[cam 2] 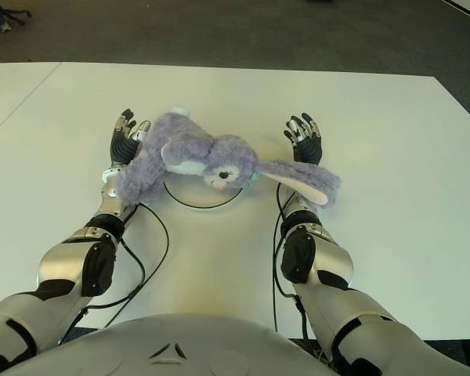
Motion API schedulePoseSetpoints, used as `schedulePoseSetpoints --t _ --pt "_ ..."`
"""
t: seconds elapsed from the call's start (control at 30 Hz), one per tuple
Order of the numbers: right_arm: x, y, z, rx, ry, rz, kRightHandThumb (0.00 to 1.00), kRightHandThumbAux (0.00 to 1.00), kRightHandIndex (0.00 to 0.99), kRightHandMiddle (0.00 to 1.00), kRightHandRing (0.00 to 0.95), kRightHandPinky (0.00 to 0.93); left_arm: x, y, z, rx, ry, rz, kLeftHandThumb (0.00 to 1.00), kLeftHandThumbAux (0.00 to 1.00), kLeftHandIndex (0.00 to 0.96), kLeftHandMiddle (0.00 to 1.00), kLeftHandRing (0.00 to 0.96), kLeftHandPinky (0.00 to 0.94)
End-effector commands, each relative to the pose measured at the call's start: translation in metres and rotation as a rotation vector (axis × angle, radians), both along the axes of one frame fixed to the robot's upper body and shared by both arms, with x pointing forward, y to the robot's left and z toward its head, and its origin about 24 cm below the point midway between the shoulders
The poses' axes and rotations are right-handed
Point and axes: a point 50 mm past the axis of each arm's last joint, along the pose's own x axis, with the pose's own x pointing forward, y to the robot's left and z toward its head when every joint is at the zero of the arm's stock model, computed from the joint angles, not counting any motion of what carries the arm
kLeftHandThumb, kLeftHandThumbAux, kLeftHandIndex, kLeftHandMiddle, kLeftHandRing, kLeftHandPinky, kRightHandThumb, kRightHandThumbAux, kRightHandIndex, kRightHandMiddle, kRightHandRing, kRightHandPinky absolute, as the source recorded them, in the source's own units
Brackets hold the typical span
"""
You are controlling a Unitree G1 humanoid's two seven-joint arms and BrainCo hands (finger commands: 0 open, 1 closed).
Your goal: Put the doll into the plate.
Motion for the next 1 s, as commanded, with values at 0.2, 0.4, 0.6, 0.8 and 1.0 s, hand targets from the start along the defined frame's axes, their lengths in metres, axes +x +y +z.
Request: schedulePoseSetpoints --t 0.2,0.4,0.6,0.8,1.0 --pt "-0.0821 0.0235 -0.0997 0.164 0.446 0.006 0.145 0.778 0.198 0.297 0.3 0.296 -0.0766 -0.0166 -0.0863 -0.02 0.397 -0.009 0.0 0.458 0.0 0.0 0.0 0.0" --pt "-0.0821 0.0241 -0.0997 0.168 0.443 0.006 0.149 0.788 0.198 0.299 0.302 0.291 -0.0765 -0.0153 -0.0867 -0.034 0.404 -0.004 0.0 0.46 0.0 0.0 0.0 0.0" --pt "-0.082 0.025 -0.0994 0.181 0.435 0.001 0.161 0.801 0.202 0.301 0.304 0.294 -0.0767 -0.0144 -0.087 -0.032 0.407 -0.003 0.0 0.464 0.0 0.0 0.0 0.0" --pt "-0.082 0.0259 -0.0992 0.188 0.424 0.001 0.156 0.808 0.205 0.295 0.298 0.276 -0.0764 -0.0138 -0.0869 -0.032 0.408 -0.003 0.0 0.469 0.0 0.0 0.0 0.0" --pt "-0.0823 0.0266 -0.0993 0.187 0.423 0.006 0.143 0.804 0.201 0.288 0.288 0.278 -0.0761 -0.0131 -0.0867 -0.037 0.409 -0.005 0.0 0.475 0.0 0.0 0.0 0.0"
